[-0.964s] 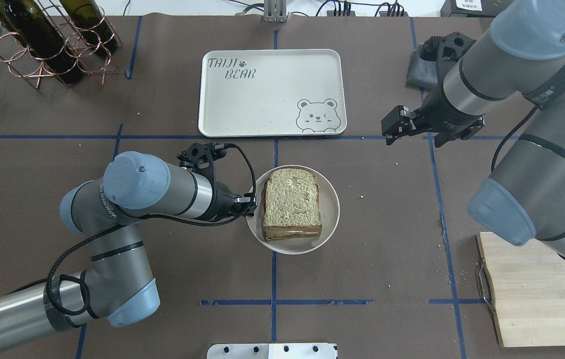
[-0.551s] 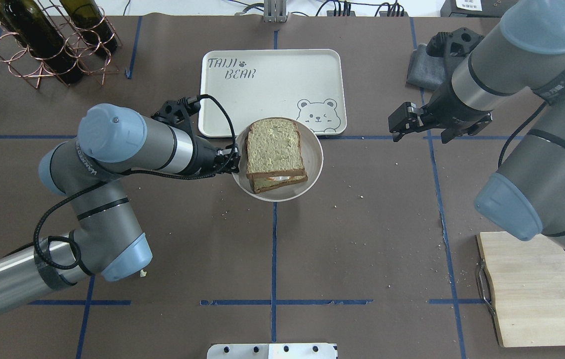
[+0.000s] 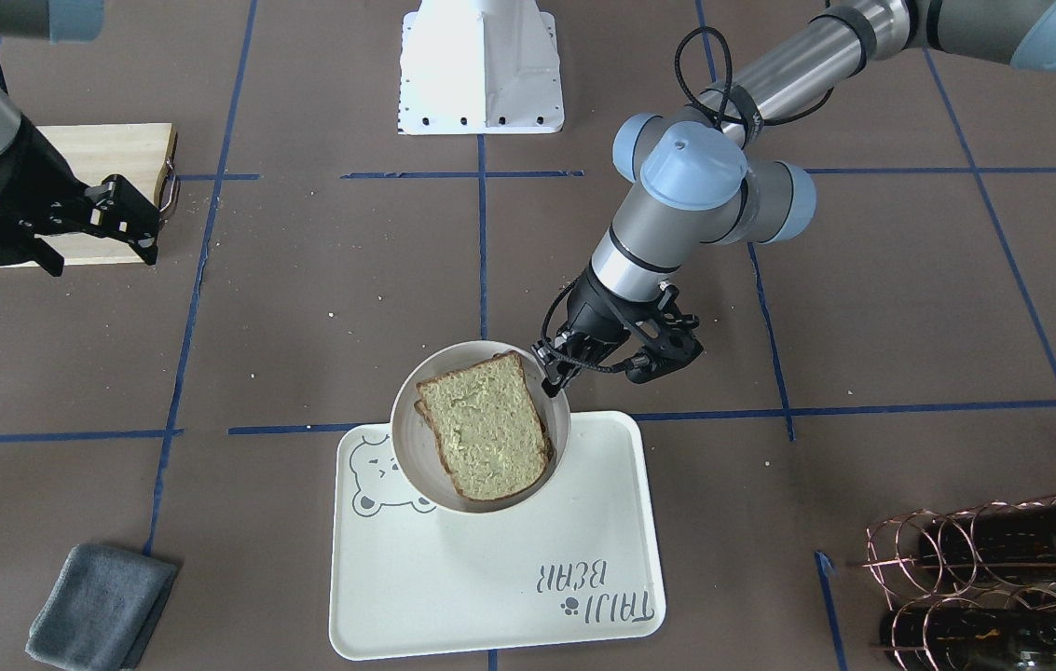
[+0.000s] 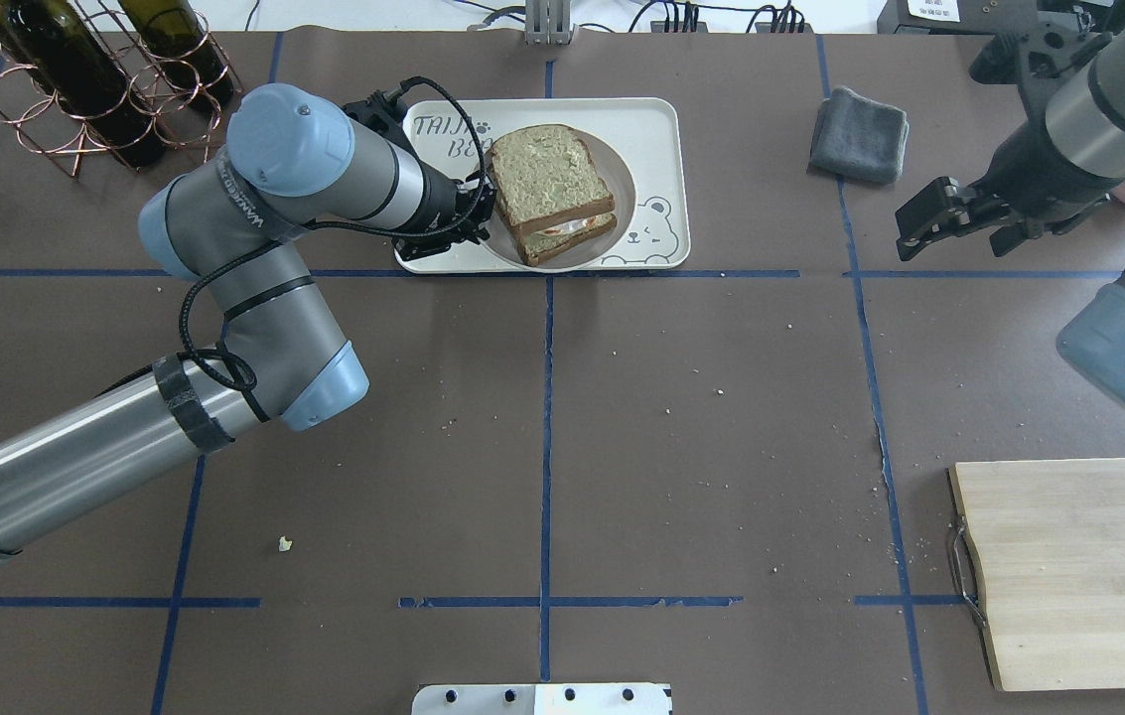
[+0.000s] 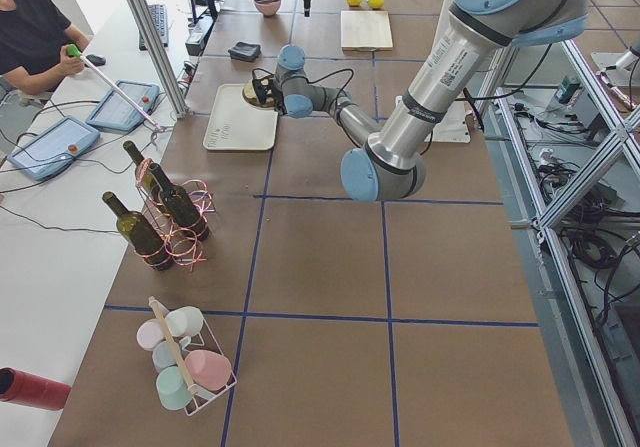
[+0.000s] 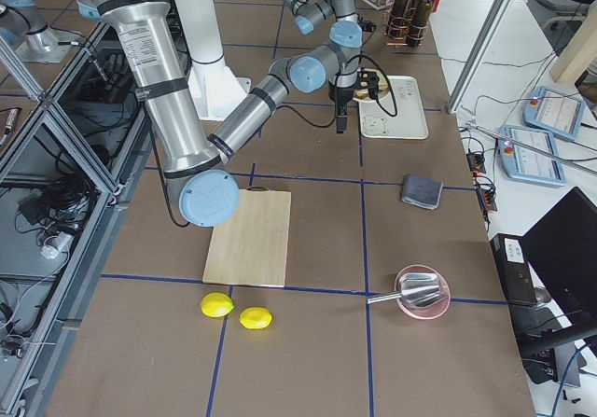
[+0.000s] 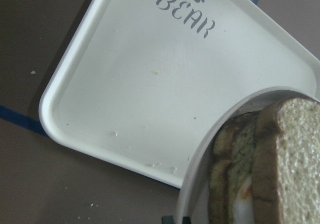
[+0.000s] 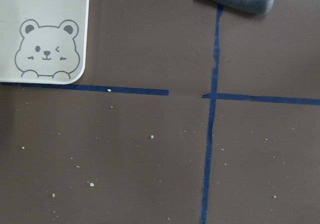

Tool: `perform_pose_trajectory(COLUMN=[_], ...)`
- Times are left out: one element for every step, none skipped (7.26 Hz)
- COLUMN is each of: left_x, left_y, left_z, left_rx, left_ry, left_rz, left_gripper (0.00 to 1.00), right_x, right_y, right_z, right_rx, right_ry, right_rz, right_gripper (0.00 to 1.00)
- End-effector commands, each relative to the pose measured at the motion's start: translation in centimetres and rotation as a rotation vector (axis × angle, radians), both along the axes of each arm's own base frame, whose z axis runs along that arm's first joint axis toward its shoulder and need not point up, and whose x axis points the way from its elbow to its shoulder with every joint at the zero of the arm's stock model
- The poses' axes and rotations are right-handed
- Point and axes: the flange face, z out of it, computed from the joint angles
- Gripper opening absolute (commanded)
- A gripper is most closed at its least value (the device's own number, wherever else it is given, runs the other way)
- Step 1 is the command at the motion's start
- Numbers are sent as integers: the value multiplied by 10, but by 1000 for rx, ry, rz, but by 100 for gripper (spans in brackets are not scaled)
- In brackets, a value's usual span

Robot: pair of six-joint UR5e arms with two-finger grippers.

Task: Make sandwich and place on tray
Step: 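Carry the plate with the sandwich onto the tray with the left gripper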

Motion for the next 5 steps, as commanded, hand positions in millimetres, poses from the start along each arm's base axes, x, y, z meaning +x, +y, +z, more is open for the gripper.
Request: perform_pose_trajectory(left_x=[22,36,39,44,48], left_y=[-39,-52,-58,-62,-64], left_z=[1,1,11,25,28], left_rx=[-139,-164,-163,-167,-166], left_ry=[67,52,39,16,7], left_rz=[-137,-159,-181,-202,-214], left_gripper=[0,0,0,0,0], right_x=[25,24,23,23,23], right_y=[-9,-10,-10,-10,-11], right_z=[17,18,18,19,18], right_rx=[16,15,15,15,16], right_ry=[15,16,16,16,16], right_rz=[-7,-7,-8,-8,-8], right_gripper=[100,100,100,100,100])
